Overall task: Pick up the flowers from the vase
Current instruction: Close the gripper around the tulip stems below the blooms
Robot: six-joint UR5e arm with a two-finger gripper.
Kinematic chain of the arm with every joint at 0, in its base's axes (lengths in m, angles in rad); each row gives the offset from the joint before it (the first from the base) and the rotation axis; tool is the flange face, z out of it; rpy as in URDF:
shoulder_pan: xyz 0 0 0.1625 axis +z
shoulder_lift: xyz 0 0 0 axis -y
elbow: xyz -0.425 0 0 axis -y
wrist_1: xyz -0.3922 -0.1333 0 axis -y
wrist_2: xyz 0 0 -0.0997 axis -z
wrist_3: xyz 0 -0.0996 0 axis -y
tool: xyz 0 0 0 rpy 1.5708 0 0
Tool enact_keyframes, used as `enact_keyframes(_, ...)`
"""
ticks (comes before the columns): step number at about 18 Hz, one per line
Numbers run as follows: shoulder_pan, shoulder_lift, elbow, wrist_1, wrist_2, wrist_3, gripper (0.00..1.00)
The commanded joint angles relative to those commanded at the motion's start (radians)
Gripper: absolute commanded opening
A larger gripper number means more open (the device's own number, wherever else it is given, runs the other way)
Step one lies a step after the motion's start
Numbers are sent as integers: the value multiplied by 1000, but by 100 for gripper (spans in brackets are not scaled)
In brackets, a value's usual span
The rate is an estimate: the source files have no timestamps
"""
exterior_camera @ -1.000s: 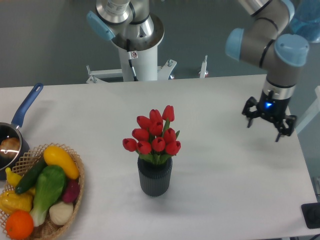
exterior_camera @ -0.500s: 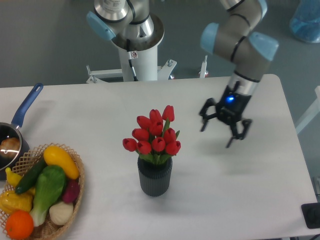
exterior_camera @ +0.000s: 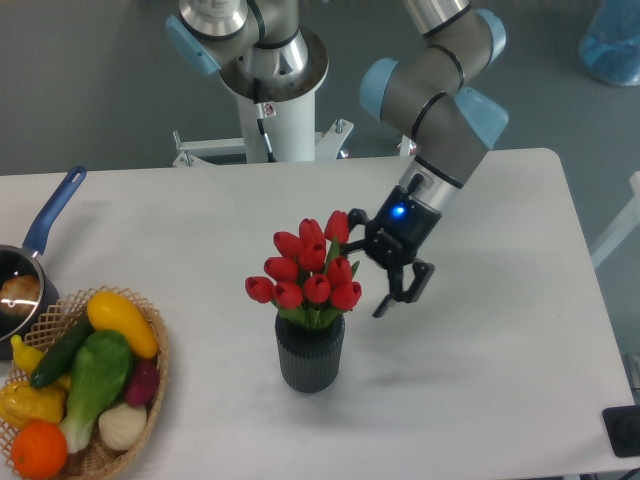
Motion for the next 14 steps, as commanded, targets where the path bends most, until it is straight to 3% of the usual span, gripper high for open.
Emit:
enact_keyframes(9, -34, 0, 0, 0, -98, 2, 100)
enact_keyframes(12, -34, -2, 2, 0, -129, -1, 71)
enact_keyframes(14, -32, -3, -3, -3, -127, -5, 41)
